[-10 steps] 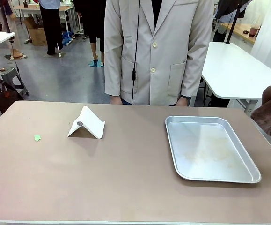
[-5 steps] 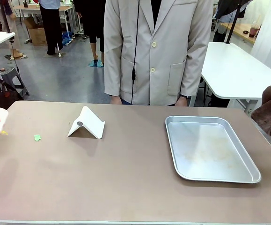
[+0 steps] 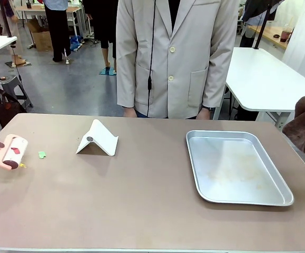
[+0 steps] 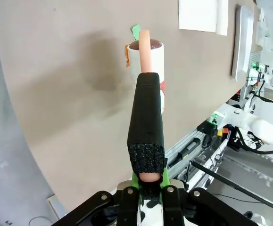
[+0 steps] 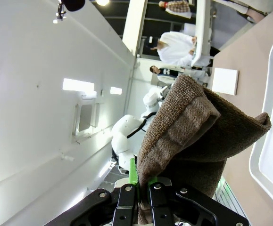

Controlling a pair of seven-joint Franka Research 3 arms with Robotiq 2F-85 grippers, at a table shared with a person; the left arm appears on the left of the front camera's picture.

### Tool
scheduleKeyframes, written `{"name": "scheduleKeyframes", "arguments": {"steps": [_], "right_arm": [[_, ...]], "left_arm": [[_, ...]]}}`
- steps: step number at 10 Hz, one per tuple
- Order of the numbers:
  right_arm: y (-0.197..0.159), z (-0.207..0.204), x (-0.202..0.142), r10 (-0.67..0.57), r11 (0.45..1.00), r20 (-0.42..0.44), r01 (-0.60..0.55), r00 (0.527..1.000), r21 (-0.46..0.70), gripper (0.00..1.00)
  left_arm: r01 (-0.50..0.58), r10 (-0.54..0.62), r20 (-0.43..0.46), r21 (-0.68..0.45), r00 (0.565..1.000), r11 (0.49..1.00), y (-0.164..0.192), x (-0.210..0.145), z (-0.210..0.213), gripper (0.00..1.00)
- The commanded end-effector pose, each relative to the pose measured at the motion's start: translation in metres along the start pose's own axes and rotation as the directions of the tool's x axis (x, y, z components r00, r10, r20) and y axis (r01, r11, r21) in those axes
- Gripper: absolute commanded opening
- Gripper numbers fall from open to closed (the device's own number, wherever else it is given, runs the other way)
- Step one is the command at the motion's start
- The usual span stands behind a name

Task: Clean the surface of the table.
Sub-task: Clean the area not pointed to by the person.

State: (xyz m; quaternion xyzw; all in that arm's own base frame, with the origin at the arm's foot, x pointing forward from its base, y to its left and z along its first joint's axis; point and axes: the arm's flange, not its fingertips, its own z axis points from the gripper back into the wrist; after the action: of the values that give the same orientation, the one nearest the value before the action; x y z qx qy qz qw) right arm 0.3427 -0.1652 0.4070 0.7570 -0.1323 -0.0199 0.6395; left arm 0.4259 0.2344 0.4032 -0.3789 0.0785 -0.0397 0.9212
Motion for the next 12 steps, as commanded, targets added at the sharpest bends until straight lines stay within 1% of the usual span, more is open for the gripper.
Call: {"name": "scheduleKeyframes", "arguments": {"steps": [1,3,5,8,10,12], "right_arm": [[0.005,-0.001,-0.001,-0.002,1.000,-0.003,0.002,1.000,0.005,0.07],[0.005,-0.001,-0.001,-0.002,1.000,-0.003,0.002,1.000,0.005,0.07],[0.005,-0.001,-0.001,-0.002,1.000,-0.003,0.002,1.000,0.005,0.07],[0.005,-0.001,-0.001,-0.002,1.000,-0.003,0.002,1.000,0.005,0.07],[0.005,-0.001,-0.001,-0.002,1.000,-0.003,0.002,1.000,0.005,0.07],[0.005,-0.001,-0.001,-0.002,1.000,-0.003,0.002,1.000,0.005,0.07]], "left_arm": [[0.005,-0.006,0.014,0.035,1.000,0.999,-0.004,-0.004,-0.010,0.16],[-0.005,-0.001,0.058,0.094,0.998,0.996,-0.004,0.003,-0.016,0.16],[-0.021,0.015,0.064,0.107,0.998,0.994,-0.004,0.013,-0.017,0.16],[-0.071,0.065,0.052,0.128,0.997,0.989,0.002,0.021,-0.022,0.16],[-0.119,0.118,0.020,0.152,0.993,0.981,0.006,0.026,-0.028,0.16],[-0.160,0.158,0.025,0.178,0.987,0.971,0.006,0.031,-0.031,0.16]]}}
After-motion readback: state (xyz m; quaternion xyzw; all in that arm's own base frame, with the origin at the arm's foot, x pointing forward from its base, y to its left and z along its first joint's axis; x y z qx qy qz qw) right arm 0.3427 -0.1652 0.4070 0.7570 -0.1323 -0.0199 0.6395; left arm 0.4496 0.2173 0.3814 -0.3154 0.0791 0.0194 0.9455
